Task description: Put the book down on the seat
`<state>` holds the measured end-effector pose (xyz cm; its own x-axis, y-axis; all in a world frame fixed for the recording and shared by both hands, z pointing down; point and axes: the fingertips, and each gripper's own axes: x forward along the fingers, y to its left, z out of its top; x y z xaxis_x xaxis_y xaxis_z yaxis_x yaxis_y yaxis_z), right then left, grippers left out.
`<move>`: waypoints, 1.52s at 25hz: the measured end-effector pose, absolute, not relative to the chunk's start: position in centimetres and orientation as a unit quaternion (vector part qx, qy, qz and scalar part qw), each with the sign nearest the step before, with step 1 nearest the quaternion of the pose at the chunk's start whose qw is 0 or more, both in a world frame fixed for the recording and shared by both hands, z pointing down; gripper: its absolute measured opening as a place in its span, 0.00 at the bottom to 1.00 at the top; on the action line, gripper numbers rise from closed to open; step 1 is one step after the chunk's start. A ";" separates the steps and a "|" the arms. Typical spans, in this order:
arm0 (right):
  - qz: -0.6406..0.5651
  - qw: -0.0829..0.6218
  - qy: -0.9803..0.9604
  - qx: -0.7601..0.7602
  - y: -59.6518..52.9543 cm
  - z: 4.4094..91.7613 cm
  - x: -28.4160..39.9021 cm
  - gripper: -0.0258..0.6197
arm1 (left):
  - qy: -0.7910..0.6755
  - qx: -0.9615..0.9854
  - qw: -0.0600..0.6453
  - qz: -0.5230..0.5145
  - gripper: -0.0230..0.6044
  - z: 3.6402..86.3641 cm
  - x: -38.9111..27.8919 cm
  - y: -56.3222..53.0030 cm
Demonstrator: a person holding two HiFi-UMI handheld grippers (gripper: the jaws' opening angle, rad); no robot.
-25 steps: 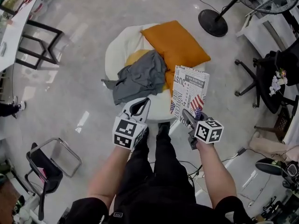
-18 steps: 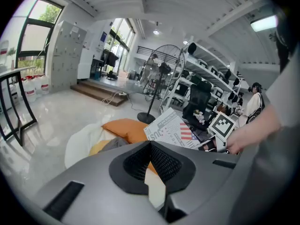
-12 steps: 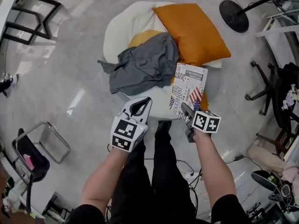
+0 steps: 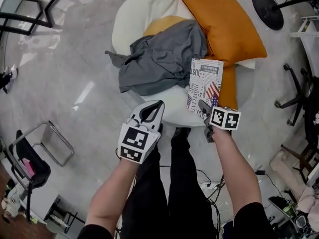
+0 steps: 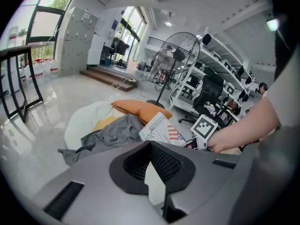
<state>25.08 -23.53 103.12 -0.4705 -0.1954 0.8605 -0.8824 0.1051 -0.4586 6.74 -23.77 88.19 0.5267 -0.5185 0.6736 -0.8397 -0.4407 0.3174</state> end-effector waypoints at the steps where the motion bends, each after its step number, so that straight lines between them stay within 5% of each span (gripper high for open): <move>1: 0.530 0.330 -0.671 0.400 -23.7 103.9 24.9 0.31 | -0.424 0.808 0.330 0.241 0.04 88.7 6.6 -24.0; 10: 0.435 0.379 -0.693 0.432 -26.8 105.0 28.0 0.46 | -0.408 0.808 0.346 0.248 0.04 90.8 6.7 -24.0; 20: 0.444 0.361 -0.652 0.497 -25.4 101.7 33.2 0.48 | -0.410 0.819 0.324 0.238 0.04 86.6 6.8 -26.2; 26: 0.364 0.449 -0.670 0.466 -21.4 95.3 32.6 0.33 | -0.405 0.832 0.301 0.230 0.04 79.6 6.1 -26.5; 38: 0.350 0.297 -0.730 0.506 -16.8 71.2 25.8 0.17 | -0.359 0.876 0.254 0.195 0.04 61.0 6.0 -22.2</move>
<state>25.76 -16.81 71.16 -0.3101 -0.5316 0.7882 -0.9473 0.2426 -0.2091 6.03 -22.19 61.01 0.6654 -0.5307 0.5249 -0.7292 -0.6124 0.3052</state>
